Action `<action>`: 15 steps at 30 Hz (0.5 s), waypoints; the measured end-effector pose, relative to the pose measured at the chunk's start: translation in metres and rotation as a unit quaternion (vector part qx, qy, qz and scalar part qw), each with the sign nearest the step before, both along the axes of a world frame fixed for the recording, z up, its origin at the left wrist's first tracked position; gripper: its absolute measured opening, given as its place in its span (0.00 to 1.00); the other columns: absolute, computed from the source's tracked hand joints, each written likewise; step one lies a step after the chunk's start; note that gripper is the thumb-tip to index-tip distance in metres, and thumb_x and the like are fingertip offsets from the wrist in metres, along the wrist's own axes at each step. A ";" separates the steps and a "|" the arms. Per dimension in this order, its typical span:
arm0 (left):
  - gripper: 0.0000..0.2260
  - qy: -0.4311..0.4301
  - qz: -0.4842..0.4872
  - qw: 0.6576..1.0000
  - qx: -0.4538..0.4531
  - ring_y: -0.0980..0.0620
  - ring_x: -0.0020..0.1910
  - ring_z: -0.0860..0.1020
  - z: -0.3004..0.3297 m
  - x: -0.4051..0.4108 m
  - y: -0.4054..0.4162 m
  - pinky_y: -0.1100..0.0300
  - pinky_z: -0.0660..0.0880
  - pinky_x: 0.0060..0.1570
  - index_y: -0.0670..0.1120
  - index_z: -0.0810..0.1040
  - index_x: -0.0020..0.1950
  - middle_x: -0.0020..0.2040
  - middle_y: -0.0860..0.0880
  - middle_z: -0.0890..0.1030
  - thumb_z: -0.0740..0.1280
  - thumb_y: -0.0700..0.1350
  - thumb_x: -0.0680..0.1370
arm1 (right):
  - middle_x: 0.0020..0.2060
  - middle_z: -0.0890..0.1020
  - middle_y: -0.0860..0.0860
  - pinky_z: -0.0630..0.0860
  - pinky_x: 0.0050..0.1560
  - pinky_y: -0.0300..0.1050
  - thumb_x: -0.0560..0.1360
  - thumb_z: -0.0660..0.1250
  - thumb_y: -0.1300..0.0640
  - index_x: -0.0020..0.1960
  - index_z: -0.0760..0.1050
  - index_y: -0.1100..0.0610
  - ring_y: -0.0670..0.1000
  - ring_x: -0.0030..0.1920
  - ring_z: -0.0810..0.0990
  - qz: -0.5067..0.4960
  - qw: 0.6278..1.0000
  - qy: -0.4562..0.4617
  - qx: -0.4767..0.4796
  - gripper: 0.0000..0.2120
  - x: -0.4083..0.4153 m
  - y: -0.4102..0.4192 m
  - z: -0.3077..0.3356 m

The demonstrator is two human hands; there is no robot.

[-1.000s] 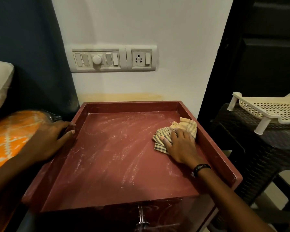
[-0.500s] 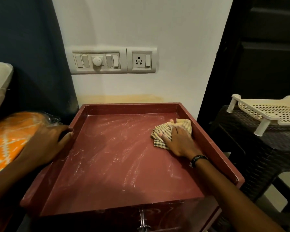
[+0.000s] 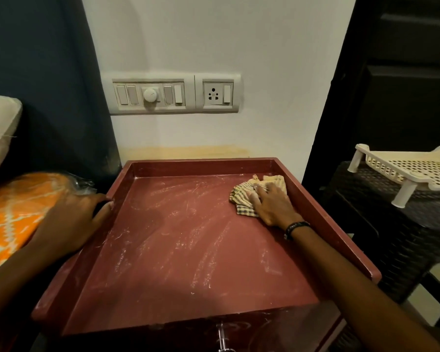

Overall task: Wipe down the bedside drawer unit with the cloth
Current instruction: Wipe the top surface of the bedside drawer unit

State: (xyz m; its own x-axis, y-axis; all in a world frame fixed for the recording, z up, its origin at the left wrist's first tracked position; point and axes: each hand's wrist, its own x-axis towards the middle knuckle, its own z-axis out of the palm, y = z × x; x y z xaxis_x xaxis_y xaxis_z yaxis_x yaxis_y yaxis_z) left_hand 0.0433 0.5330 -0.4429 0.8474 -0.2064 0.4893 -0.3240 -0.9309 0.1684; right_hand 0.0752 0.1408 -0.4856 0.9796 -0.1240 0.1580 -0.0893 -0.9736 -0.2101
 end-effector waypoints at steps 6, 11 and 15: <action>0.15 0.001 0.006 1.000 0.005 0.53 0.38 0.73 -0.003 0.004 0.003 0.58 0.69 0.41 0.42 0.80 0.59 0.48 0.41 0.83 0.61 0.48 0.79 | 0.72 0.58 0.69 0.51 0.74 0.60 0.80 0.46 0.39 0.74 0.59 0.50 0.65 0.74 0.55 -0.136 0.989 0.031 0.053 0.27 0.032 0.025 0.001; 0.14 -0.017 0.005 1.000 0.025 0.52 0.36 0.75 -0.004 0.006 0.006 0.51 0.74 0.46 0.42 0.81 0.56 0.44 0.42 0.84 0.61 0.49 0.79 | 0.72 0.67 0.58 0.59 0.72 0.56 0.75 0.42 0.34 0.72 0.62 0.51 0.59 0.72 0.64 -0.062 0.993 0.052 0.082 0.33 0.052 0.011 0.010; 0.15 -0.011 0.008 1.000 0.026 0.54 0.35 0.74 -0.004 0.009 0.006 0.54 0.73 0.43 0.43 0.81 0.57 0.44 0.43 0.84 0.61 0.50 0.79 | 0.73 0.62 0.64 0.48 0.73 0.58 0.79 0.48 0.42 0.72 0.62 0.54 0.60 0.76 0.50 -0.124 0.992 0.016 0.028 0.26 0.038 0.008 0.000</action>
State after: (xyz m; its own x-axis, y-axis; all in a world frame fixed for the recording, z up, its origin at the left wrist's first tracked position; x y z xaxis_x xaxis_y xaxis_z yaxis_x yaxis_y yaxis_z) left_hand 0.0521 0.5394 -0.4472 0.8401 -0.2182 0.4966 -0.3113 -0.9437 0.1120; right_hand 0.1131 0.1486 -0.4852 0.9219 -0.3704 0.1141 -0.3328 -0.9074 -0.2567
